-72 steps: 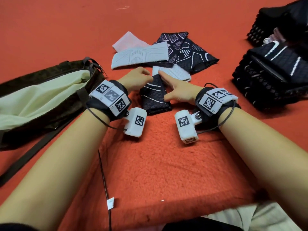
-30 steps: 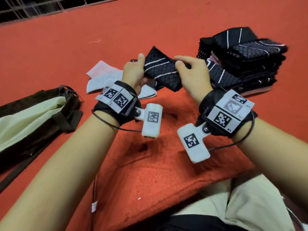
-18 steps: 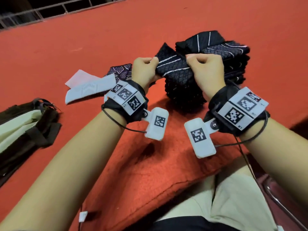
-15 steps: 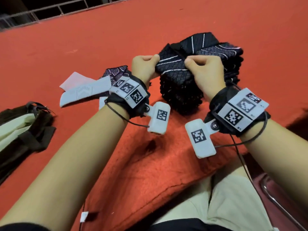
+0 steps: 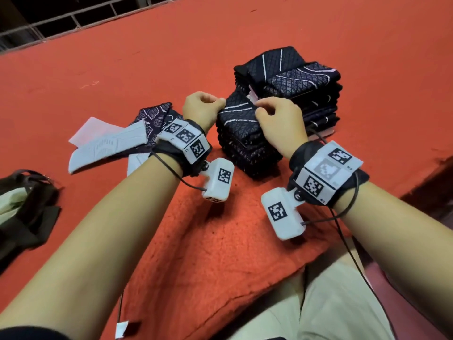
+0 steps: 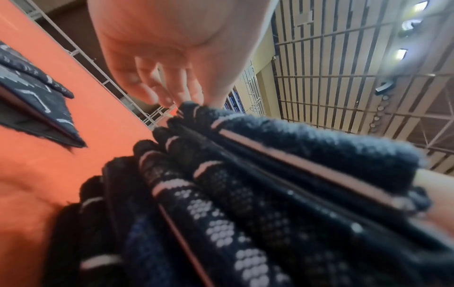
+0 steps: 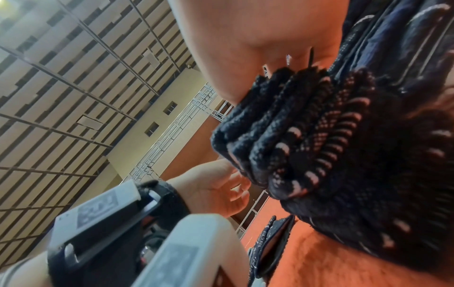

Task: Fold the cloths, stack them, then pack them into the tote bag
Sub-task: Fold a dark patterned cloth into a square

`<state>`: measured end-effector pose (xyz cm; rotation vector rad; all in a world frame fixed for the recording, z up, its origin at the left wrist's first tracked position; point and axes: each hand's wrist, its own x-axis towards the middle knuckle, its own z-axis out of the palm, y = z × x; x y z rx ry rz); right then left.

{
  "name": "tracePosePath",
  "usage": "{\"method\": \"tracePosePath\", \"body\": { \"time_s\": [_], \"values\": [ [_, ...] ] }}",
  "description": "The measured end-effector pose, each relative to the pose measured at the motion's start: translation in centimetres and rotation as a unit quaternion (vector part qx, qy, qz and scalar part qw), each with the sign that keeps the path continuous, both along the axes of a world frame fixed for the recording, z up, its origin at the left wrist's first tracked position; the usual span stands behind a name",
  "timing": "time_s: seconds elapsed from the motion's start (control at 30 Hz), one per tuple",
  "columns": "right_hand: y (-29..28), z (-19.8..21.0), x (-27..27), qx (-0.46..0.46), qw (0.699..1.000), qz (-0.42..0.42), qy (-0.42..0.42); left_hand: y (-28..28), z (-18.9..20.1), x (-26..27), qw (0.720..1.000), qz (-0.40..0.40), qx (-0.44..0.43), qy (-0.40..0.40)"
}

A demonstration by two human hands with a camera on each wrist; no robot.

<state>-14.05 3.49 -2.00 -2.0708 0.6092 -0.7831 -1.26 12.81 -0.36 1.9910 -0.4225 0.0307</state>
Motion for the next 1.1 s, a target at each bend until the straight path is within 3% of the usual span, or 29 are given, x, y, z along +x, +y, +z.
{"method": "tracePosePath", "body": {
  "time_s": [0.1, 0.17, 0.27, 0.37, 0.5, 0.83, 1.1],
  "values": [
    [-0.1, -0.8, 0.0, 0.002, 1.0, 0.001, 0.005, 0.2, 0.1, 0.0, 0.997, -0.017, 0.059, -0.05],
    [-0.1, -1.2, 0.0, 0.005, 1.0, -0.003, 0.002, 0.3, 0.7, -0.6, 0.98, -0.079, 0.084, -0.162],
    [-0.1, -1.5, -0.1, 0.009, 1.0, -0.008, -0.001, 0.4, 1.3, -1.6, 0.911, -0.222, 0.193, -0.289],
    [-0.2, -1.8, -0.2, 0.012, 1.0, -0.014, -0.002, 0.2, 0.9, -1.6, 0.87, -0.297, 0.302, -0.253],
    [-0.6, -2.4, -0.5, 0.02, 1.0, -0.021, -0.005, -0.2, -0.2, -1.6, 0.878, -0.313, 0.318, -0.172],
    [-0.5, -2.5, -0.8, 0.054, 0.998, -0.031, -0.012, -0.7, -0.5, -2.8, 0.861, -0.294, 0.382, -0.164],
    [-0.6, -0.4, -1.4, 0.05, 0.999, -0.009, -0.002, 0.1, 1.6, -3.3, 0.884, -0.276, 0.342, -0.162]
  ]
}}
